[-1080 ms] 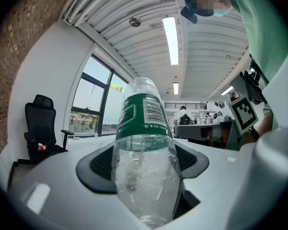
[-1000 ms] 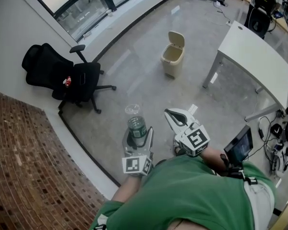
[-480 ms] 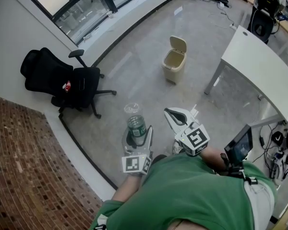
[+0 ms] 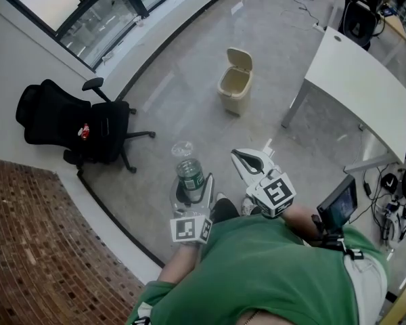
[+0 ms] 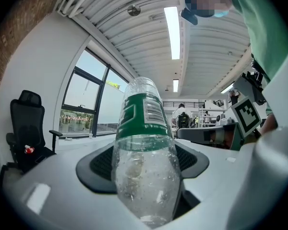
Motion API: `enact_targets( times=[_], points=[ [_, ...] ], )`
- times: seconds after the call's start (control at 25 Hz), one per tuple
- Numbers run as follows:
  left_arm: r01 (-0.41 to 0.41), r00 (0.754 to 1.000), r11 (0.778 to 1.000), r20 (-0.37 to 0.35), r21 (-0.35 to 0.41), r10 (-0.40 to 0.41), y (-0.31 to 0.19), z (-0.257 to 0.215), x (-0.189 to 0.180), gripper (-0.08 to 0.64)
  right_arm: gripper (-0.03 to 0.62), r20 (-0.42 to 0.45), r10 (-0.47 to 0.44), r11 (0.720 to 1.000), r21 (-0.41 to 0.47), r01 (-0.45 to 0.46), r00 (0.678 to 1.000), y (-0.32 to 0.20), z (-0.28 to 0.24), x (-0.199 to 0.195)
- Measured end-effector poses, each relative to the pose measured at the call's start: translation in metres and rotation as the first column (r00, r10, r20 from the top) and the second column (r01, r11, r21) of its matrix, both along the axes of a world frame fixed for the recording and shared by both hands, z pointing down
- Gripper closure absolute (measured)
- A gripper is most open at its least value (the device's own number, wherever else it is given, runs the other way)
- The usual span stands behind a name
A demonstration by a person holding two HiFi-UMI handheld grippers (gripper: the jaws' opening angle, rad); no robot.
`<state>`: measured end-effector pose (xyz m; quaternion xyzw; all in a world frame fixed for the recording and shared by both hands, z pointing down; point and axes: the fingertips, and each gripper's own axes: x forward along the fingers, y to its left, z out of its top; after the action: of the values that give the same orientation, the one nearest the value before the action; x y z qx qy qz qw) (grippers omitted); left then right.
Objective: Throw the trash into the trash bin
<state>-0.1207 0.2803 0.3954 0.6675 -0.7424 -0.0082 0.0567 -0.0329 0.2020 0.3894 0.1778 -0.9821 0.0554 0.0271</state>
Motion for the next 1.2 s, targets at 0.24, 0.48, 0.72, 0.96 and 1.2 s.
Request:
enact_targets(
  times=[0.24,0.48,0.72,0.96,1.2],
  points=[
    [-0.074,0.997,0.997,-0.015,0.001,0.074,-0.035,0.0,-0.019,0.222,0.589,-0.025,0.085,0.996,-0.002,-0.085,0.996,-0.029,-0.002,-0.008],
    [-0.15,0.989,0.988,-0.013,0.021,0.15,-0.069,-0.007,-0.045,0.222,0.589,-0.03,0.152,0.988,0.03,-0.151,0.988,-0.055,-0.014,-0.032],
    [-0.219,0.976,0.975,-0.007,0.028,0.219,-0.088,-0.005,-0.07,0.222,0.589,-0.042,0.213,0.977,0.04,-0.211,0.976,-0.067,-0.014,-0.055],
    [-0.269,0.963,0.963,-0.015,0.032,0.27,-0.097,0.0,-0.089,0.222,0.589,-0.043,0.273,0.961,0.048,-0.271,0.961,-0.07,-0.015,-0.067],
    [-0.293,0.956,0.956,-0.022,0.027,0.293,-0.105,0.003,-0.088,0.222,0.589,-0.058,0.31,0.95,0.047,-0.307,0.949,-0.079,-0.012,-0.062]
  ],
)
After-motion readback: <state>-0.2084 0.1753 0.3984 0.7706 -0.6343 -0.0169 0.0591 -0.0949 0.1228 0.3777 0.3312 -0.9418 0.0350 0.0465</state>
